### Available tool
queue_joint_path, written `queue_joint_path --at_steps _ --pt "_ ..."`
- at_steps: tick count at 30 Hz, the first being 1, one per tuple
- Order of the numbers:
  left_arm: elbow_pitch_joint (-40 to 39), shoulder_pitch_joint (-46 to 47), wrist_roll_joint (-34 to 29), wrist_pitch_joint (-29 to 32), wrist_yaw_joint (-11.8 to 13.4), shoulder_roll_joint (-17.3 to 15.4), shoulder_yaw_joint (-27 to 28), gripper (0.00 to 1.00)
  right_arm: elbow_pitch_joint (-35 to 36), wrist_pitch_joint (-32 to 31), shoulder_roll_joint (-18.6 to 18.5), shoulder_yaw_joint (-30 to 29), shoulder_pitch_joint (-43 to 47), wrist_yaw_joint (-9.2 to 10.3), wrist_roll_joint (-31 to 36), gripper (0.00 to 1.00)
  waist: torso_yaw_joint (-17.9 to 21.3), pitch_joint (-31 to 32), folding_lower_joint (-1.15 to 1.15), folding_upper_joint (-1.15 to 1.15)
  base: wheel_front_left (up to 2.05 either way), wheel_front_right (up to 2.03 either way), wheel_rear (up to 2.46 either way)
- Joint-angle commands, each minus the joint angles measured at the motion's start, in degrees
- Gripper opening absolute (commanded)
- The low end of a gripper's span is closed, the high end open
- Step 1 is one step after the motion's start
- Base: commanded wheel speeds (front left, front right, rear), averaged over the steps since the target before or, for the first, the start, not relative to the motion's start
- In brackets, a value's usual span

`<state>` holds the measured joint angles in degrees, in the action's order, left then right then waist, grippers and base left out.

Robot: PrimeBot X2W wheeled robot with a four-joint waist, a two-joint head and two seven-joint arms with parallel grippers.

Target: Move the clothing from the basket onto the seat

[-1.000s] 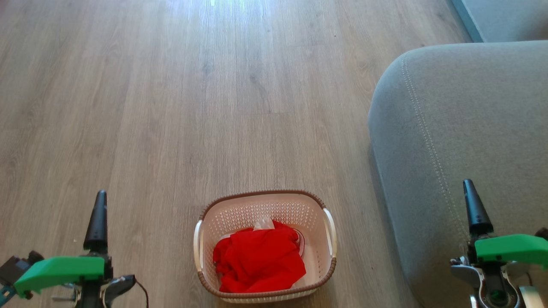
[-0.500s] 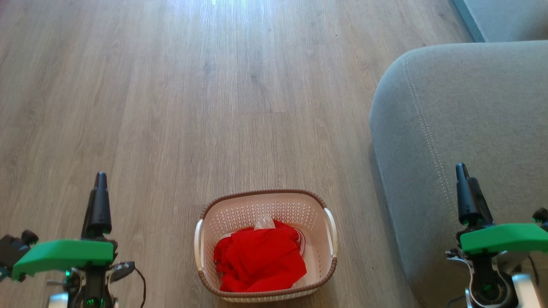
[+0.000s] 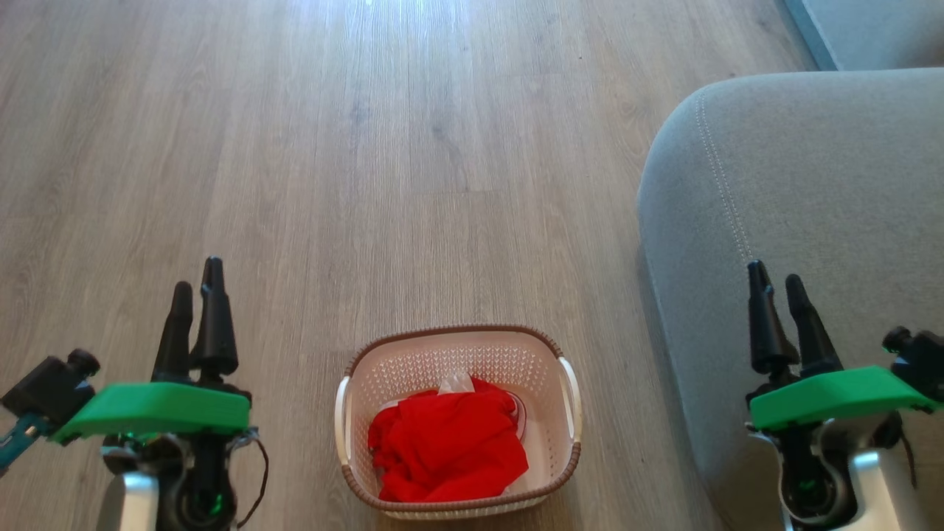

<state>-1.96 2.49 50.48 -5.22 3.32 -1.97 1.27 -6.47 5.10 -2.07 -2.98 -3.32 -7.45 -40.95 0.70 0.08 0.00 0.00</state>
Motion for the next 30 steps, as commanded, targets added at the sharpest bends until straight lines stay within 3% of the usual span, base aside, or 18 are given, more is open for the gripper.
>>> queue_joint_path --at_steps 1,5,17,23,30 --pt "-3.1 2.99 -2.37 -0.8 0.45 -0.59 0.3 1.0 2.67 0.82 -0.59 1.31 -3.32 -0.03 2.52 1.0 0.03 0.05 0.0 0.0 0.0 0.0 0.0" --pt "-4.13 3.02 -8.73 -1.48 0.3 -0.61 -2.54 1.0 3.02 1.5 -0.6 2.7 -3.6 -0.03 6.98 1.0 0.12 0.15 0.0 0.0 0.0 0.0 0.0" --pt "-4.34 3.26 -23.48 -3.49 5.2 -0.68 -8.79 1.0 2.6 3.53 -0.65 5.61 -4.16 -0.03 14.28 1.0 0.79 0.32 0.0 0.0 0.0 0.0 0.0" --pt "-3.81 3.14 -26.96 -4.5 7.31 -0.72 -9.82 1.0 1.99 4.55 -0.68 6.56 -4.4 -0.03 17.54 1.0 1.22 0.43 0.0 0.0 0.0 0.0 0.0" --pt "-0.79 2.33 -30.57 -5.66 7.52 -0.76 -10.55 1.0 -0.76 5.74 -0.71 7.87 -4.34 -0.03 20.12 1.0 1.5 0.74 0.0 0.0 0.0 0.0 0.0"
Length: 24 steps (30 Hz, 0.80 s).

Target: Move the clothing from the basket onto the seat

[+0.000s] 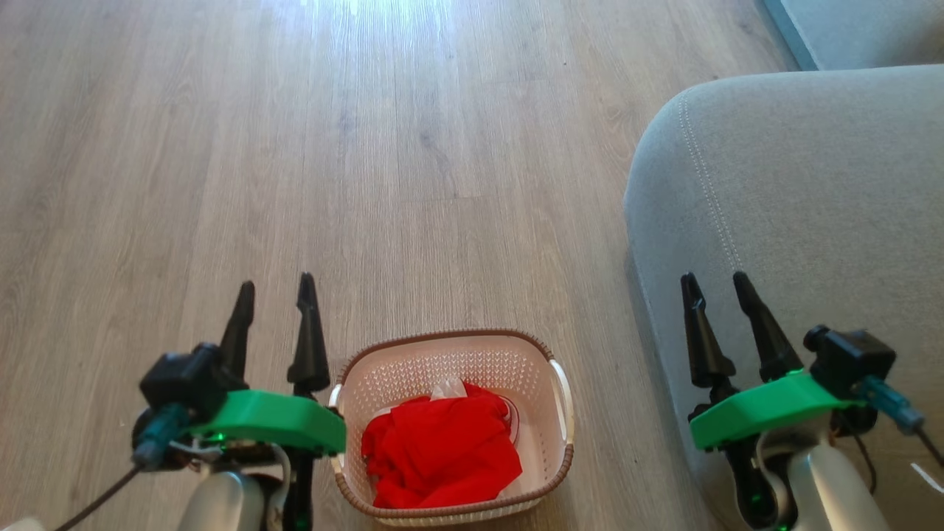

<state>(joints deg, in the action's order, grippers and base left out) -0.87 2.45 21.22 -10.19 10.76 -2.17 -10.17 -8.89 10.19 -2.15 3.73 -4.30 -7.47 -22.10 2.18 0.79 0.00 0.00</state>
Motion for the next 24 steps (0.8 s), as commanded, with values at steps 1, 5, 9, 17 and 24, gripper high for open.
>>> queue_joint_path --at_steps 1,5,9,17,24 --pt "-1.1 2.26 -1.71 -0.87 -0.19 -0.57 0.7 1.0 0.72 0.82 -0.63 1.14 -3.32 -0.02 1.78 1.0 0.03 0.09 0.0 0.0 0.0 0.0 0.0" --pt "2.63 1.96 -3.84 -1.54 -1.06 -0.59 -0.27 1.0 -2.75 1.5 -0.65 1.11 -3.6 -0.02 3.79 1.0 0.03 0.4 0.0 0.0 0.0 0.0 0.0" --pt "5.78 1.92 -5.6 -2.21 -1.35 -0.61 -1.08 1.0 -5.92 2.18 -0.67 0.4 -4.01 -0.02 5.63 1.0 0.03 0.68 0.0 0.0 0.0 0.0 0.0" --pt "10.42 1.83 -8.7 -3.55 -3.15 -0.66 -2.52 1.0 -10.57 3.54 -0.7 0.74 -4.94 -0.02 9.8 1.0 0.0 1.05 0.0 0.0 0.0 0.0 0.0" --pt "10.81 1.84 -12.92 -4.72 -1.82 -0.7 -3.11 1.0 -13.1 4.72 -0.73 1.8 -6.18 -0.02 14.45 1.0 0.12 1.05 0.0 0.0 0.0 0.0 0.0"
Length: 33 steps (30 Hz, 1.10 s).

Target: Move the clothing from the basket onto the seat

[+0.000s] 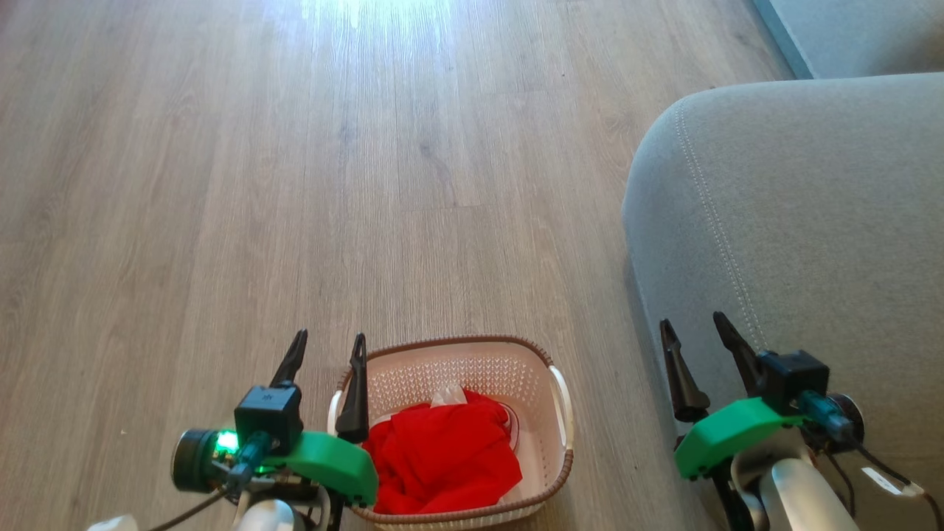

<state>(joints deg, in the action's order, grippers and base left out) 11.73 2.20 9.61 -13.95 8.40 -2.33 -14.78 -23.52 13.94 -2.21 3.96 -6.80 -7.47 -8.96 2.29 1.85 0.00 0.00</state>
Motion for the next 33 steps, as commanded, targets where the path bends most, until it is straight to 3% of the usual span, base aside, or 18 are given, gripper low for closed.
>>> queue_joint_path --at_steps 1,24,33 --pt "-1.79 2.09 -1.3 -0.97 0.54 -0.54 1.51 1.0 1.52 0.98 -0.66 1.57 -3.68 -0.02 1.31 1.0 0.01 -0.02 0.0 0.0 0.0 0.0 0.0" --pt "-0.39 2.34 -0.56 -1.05 0.42 -0.54 1.26 1.0 0.03 1.06 -0.66 2.14 -4.3 -0.02 -0.39 1.0 0.43 -0.39 0.0 0.0 0.0 0.0 0.0" --pt "3.48 2.6 0.63 -1.05 -0.37 -0.54 -0.22 1.0 0.35 1.06 -0.66 2.04 -3.72 -0.02 -0.26 1.0 1.48 -2.98 0.0 0.0 0.0 0.0 0.0"
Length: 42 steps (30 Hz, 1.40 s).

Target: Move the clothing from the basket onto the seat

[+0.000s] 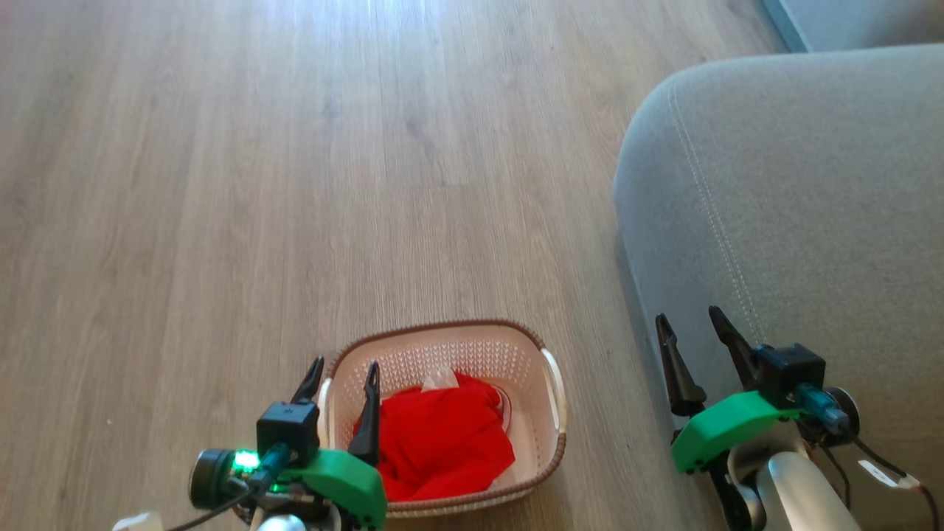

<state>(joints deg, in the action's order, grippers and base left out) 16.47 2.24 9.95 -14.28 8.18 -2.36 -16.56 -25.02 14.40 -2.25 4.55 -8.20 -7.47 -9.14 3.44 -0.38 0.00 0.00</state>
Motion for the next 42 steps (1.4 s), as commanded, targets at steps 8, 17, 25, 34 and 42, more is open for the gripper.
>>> queue_joint_path --at_steps 8,17,25,34,42 --pt "6.01 6.93 0.06 -0.72 -1.15 -0.52 -0.76 1.0 3.46 0.6 -0.63 1.17 -3.02 -0.02 2.05 1.0 1.91 -9.88 0.0 0.0 0.0 0.0 0.0" --pt "15.41 15.39 -2.97 -0.72 -2.96 -0.52 -3.31 1.0 10.19 0.6 -0.63 -0.19 -4.47 -0.02 3.18 1.0 3.38 -21.19 0.0 0.0 0.0 0.0 0.0" --pt "27.73 26.69 -7.95 -0.72 -4.16 -1.7 -4.67 1.0 17.93 0.6 -0.63 1.19 -7.05 -0.02 2.15 1.0 6.75 -33.09 0.0 0.0 0.0 0.0 0.0" --pt "41.78 38.69 -11.68 -0.72 -3.36 -3.95 -7.28 1.0 23.77 0.6 -0.63 1.7 -8.6 -0.02 0.41 1.0 10.26 -41.73 0.0 0.0 0.0 0.0 0.0" --pt "53.71 47.65 -12.77 1.12 -5.9 -5.39 -9.22 1.0 26.32 0.6 -0.63 3.82 -10.4 -0.02 -0.93 1.0 13.95 -47.36 0.0 0.0 0.0 0.0 0.0"
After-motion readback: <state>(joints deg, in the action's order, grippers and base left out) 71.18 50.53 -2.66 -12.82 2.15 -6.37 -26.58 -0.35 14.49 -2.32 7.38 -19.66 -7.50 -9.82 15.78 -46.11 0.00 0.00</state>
